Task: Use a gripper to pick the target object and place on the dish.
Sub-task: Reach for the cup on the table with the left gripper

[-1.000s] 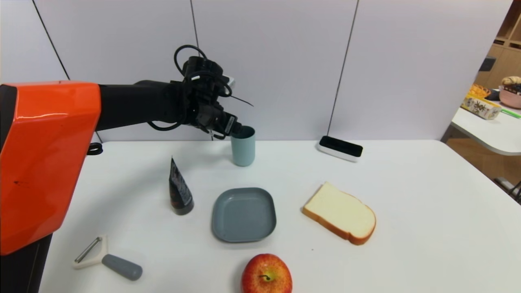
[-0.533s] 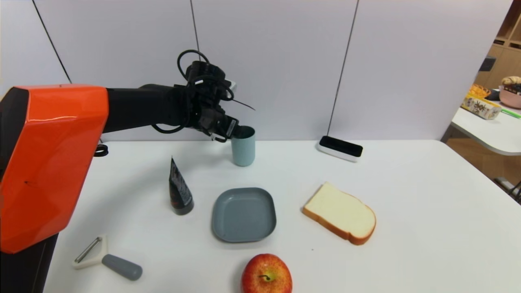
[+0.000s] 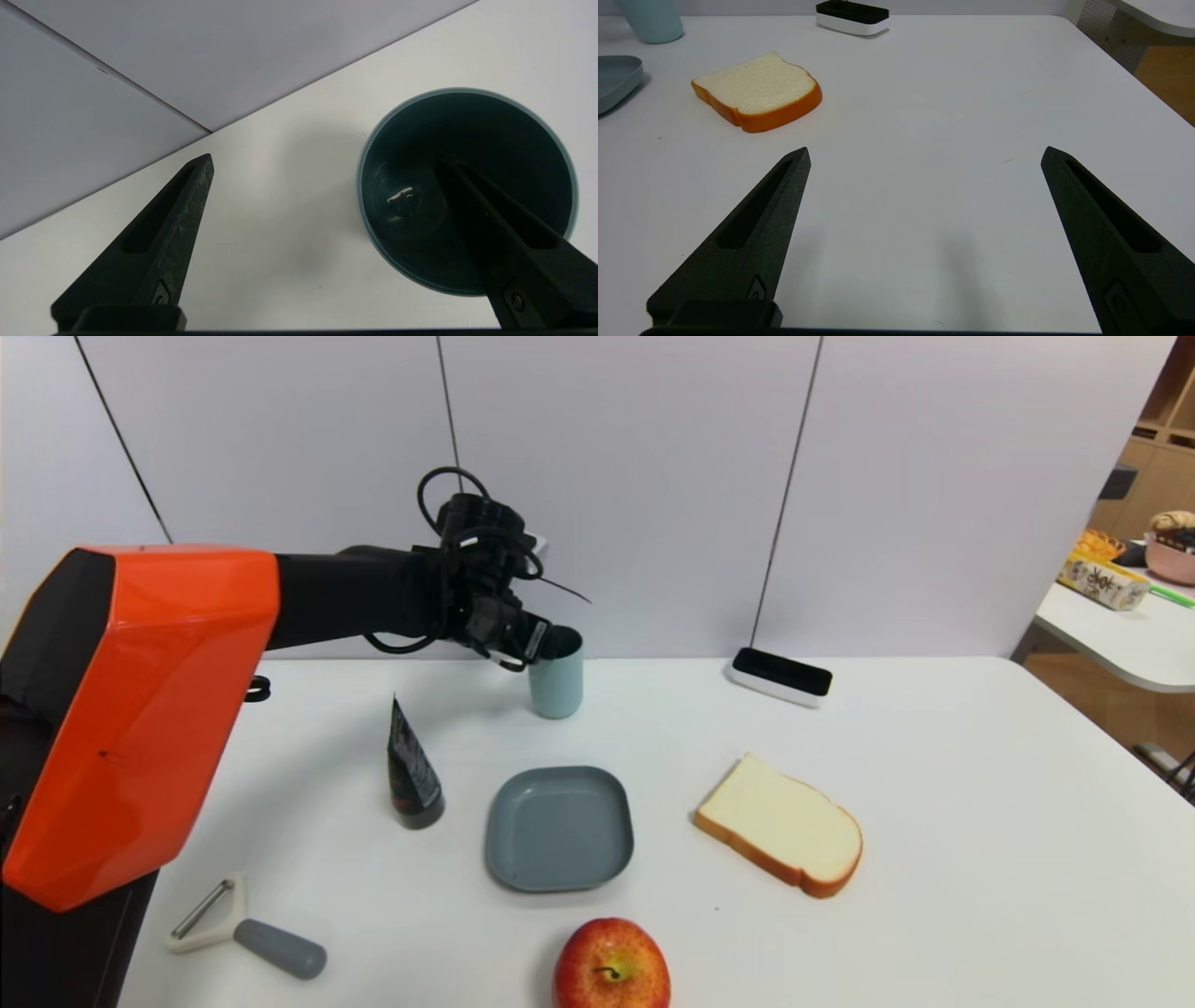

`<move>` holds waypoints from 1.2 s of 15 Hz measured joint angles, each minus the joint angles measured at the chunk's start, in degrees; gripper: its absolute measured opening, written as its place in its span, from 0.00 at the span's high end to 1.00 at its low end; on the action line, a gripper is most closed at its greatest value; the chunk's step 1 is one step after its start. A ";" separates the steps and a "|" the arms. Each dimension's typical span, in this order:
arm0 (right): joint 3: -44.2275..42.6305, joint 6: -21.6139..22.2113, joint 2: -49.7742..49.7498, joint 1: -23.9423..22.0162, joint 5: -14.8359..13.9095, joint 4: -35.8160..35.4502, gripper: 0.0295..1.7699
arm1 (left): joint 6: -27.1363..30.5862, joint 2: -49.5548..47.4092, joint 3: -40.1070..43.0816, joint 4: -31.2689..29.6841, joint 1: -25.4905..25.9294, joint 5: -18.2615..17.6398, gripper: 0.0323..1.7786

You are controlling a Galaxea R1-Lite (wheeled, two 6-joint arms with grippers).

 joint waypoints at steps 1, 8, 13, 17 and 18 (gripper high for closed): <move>0.00 0.02 0.00 0.00 -0.05 0.00 0.03 | -0.02 0.26 -0.02 -0.09 0.00 0.02 0.05; 0.00 0.00 0.00 0.00 -0.07 0.00 0.03 | -0.11 1.66 -0.02 -1.05 0.00 0.02 0.05; 0.00 0.00 0.00 0.00 -0.02 0.02 0.03 | -1.07 2.23 0.00 -1.29 -0.15 0.06 0.12; 0.00 0.00 0.00 0.00 -0.02 0.00 0.03 | -1.07 2.24 0.02 -1.05 -0.17 0.02 0.46; 0.00 0.00 0.00 0.00 -0.07 0.00 0.03 | -1.05 2.27 0.02 -1.05 -0.20 0.00 0.52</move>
